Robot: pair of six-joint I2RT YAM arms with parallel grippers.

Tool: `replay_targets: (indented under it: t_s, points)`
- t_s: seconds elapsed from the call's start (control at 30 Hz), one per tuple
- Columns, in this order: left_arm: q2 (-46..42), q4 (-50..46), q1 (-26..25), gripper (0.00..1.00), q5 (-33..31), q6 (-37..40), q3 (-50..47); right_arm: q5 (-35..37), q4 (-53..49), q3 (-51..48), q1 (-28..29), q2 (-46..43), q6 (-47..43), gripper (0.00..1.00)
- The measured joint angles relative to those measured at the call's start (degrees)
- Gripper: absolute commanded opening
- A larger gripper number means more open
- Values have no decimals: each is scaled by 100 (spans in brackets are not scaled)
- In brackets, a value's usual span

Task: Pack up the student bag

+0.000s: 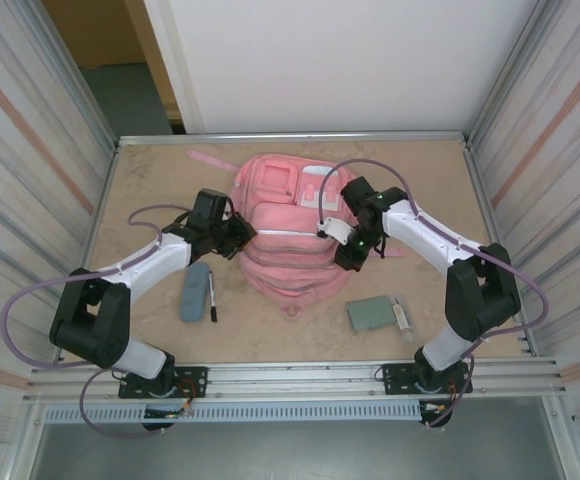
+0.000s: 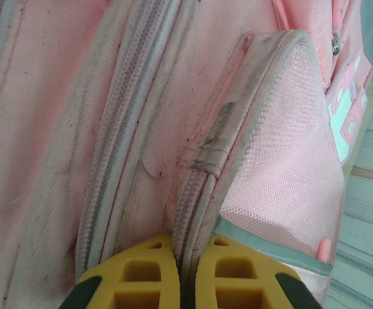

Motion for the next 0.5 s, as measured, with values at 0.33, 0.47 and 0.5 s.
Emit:
replay_targets:
  t_s: [0.33,0.47,0.5]
  points:
    - [101,295,-186,0,-197,-170,-9,-715,898,-411,378,-122,1720,0]
    - [149,334,-262,0,-234,-254,-9,-809,1692,-817,564,-551,2649,0]
    - [160,339,-273,0,-243,-267,-9,-791,1836,-848,627,-614,2852,0]
